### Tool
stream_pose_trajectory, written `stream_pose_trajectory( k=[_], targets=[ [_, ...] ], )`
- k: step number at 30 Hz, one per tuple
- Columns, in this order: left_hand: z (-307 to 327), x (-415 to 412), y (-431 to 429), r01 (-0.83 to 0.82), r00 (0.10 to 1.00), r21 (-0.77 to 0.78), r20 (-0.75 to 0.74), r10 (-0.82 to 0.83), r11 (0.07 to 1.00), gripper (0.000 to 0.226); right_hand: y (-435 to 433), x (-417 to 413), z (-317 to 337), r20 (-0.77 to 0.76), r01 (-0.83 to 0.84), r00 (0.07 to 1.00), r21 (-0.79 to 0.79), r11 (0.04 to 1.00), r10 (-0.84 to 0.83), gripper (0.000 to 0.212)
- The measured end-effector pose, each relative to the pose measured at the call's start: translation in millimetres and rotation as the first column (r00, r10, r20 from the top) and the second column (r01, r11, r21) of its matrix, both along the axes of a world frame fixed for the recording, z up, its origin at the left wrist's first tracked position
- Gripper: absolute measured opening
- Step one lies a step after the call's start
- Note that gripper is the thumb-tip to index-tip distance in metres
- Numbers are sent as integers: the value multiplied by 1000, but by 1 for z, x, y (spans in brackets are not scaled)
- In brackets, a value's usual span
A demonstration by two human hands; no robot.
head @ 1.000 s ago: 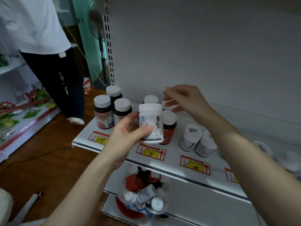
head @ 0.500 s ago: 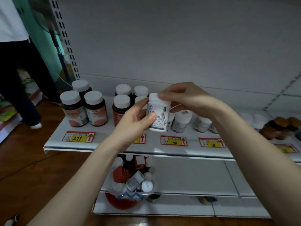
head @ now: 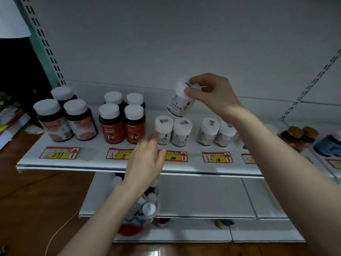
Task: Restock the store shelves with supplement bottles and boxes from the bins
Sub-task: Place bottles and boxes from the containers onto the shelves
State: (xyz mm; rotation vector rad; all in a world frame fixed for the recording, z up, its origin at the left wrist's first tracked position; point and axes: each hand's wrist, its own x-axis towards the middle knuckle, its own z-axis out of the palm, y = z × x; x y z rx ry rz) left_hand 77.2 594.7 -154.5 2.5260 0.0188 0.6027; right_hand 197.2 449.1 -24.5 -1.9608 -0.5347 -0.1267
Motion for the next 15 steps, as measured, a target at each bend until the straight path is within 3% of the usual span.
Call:
stream_pose_trajectory(
  k=[6, 15],
  targets=[
    [-46, -12, -8, -126, 990, 60, -63, 129, 990, 47, 11, 43, -12, 92, -70, 993, -64, 996, 76, 27],
    [-80, -28, -21, -178, 965, 151, -168, 203, 972, 59, 33, 86, -45, -10, -186, 982, -252, 950, 189, 34]
  ],
)
